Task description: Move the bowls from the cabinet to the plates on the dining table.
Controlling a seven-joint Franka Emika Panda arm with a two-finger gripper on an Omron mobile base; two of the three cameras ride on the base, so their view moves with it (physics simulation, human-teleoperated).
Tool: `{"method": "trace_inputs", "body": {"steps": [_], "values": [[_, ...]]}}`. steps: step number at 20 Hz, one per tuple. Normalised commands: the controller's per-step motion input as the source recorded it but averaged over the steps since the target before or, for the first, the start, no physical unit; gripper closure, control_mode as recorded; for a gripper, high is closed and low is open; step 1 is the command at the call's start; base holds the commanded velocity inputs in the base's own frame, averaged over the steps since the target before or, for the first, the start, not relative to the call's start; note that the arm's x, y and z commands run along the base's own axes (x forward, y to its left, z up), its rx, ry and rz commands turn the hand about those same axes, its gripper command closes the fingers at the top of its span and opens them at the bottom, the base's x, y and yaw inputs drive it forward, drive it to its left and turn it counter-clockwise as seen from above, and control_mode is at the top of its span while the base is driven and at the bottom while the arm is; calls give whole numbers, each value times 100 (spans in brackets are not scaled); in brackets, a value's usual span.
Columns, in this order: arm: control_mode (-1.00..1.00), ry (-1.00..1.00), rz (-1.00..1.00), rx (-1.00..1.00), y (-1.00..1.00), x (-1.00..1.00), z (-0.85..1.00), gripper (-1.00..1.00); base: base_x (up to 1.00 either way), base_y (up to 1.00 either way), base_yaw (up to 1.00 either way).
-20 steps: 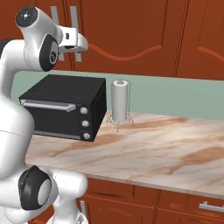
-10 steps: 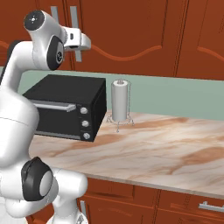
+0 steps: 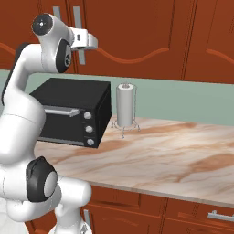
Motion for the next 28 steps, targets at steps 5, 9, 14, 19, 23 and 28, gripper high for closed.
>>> {"method": "trace_inputs", "body": {"steps": [5,9,14,19,23,28], "values": [[-100,-9,0,1,0,33,-1,-100,0,0,0],[-100,-8,0,2,0,38,-1,-100,0,0,0],[-100,-7,0,2,0,40,-5,-100,0,0,0],[-100,-7,0,2,1,43,-7,-100,0,0,0],[-100,-5,0,0,2,53,-14,-100,0,0,0],[-100,0,0,0,4,41,-12,100,0,0,0]]}}
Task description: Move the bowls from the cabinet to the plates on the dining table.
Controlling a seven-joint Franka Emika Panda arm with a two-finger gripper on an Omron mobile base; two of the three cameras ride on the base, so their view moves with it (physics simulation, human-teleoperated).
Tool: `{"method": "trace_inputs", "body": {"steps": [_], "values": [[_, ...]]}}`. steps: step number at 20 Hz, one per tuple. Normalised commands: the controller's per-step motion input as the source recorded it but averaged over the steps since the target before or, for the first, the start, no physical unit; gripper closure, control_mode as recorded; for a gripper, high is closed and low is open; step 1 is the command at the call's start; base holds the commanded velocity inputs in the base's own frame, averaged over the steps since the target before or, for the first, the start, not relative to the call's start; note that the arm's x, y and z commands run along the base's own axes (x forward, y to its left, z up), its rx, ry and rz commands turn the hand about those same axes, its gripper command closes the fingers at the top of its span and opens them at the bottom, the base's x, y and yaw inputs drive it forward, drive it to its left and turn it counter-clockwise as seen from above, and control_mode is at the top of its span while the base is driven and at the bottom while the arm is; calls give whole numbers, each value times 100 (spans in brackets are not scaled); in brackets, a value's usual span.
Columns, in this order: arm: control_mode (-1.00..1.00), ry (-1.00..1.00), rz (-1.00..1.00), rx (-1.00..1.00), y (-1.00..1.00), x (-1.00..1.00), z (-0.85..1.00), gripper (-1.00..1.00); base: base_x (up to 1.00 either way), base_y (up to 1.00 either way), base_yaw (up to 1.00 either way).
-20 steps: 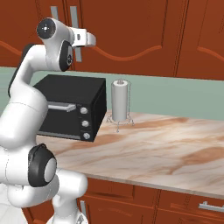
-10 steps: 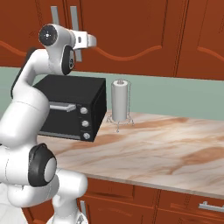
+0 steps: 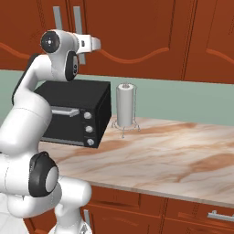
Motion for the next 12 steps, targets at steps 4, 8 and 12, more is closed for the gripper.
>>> {"method": "trace_inputs", "body": {"steps": [4,8,12], "values": [[-100,-5,1,7,-9,-27,13,100,0,0,0],[-100,-3,2,11,-24,-56,32,100,0,0,0],[-100,0,2,10,-27,-61,32,100,0,0,0]]}}
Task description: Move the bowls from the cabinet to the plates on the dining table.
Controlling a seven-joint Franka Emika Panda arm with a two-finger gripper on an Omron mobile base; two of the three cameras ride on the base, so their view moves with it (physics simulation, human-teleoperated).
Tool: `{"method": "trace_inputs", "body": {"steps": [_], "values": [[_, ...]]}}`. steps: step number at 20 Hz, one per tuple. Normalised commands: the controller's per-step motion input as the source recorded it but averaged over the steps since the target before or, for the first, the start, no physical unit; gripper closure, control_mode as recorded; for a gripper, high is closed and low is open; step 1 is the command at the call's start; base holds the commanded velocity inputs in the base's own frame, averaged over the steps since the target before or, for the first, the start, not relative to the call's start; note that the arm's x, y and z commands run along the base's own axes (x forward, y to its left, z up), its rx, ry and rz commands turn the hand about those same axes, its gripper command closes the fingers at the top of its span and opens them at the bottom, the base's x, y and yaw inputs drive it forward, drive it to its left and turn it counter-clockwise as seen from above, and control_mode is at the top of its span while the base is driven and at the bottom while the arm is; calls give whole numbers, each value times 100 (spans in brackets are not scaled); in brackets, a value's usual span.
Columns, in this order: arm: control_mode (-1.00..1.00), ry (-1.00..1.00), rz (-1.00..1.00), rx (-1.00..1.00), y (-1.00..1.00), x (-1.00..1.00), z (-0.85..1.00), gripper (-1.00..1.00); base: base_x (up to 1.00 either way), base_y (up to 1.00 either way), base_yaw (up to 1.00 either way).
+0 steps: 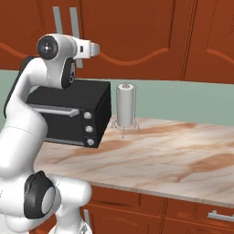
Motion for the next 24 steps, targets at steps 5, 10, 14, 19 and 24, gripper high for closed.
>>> {"method": "trace_inputs", "body": {"steps": [5,10,14,19,24], "values": [[-100,-2,0,3,-15,-62,1,100,0,0,0],[-100,0,5,7,-35,-54,22,100,0,0,0],[-100,0,7,9,-35,-50,23,100,0,0,0],[-100,0,7,11,-32,-50,20,100,0,0,0],[-100,0,7,12,-32,-50,18,100,0,0,0]]}}
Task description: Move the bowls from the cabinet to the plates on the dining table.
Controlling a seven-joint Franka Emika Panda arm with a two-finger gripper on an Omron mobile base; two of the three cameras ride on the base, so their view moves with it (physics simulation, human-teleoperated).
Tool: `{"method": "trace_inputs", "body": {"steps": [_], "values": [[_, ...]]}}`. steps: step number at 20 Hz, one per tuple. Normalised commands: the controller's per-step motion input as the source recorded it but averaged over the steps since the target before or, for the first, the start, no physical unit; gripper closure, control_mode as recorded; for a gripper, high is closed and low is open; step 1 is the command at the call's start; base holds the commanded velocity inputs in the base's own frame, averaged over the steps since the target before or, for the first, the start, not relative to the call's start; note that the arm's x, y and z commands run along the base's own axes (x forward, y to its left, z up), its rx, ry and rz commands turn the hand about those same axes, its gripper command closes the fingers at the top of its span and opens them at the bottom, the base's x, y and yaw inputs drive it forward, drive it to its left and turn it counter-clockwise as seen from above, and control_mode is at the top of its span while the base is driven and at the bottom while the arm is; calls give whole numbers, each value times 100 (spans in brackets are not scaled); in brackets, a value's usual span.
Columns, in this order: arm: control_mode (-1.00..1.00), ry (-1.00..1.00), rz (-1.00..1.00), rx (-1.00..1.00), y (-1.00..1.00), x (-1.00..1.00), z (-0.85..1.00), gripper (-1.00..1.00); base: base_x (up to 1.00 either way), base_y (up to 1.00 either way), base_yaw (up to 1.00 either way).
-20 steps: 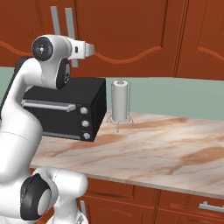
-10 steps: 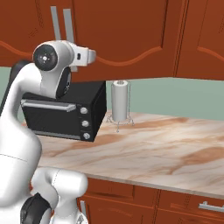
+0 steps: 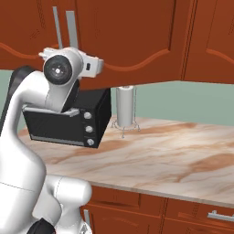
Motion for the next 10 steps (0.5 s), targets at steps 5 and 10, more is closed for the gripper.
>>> {"method": "trace_inputs", "body": {"steps": [5,10], "values": [[-100,2,6,10,-35,-51,12,100,0,0,0],[-100,7,4,3,-37,-43,4,100,0,0,0]]}}
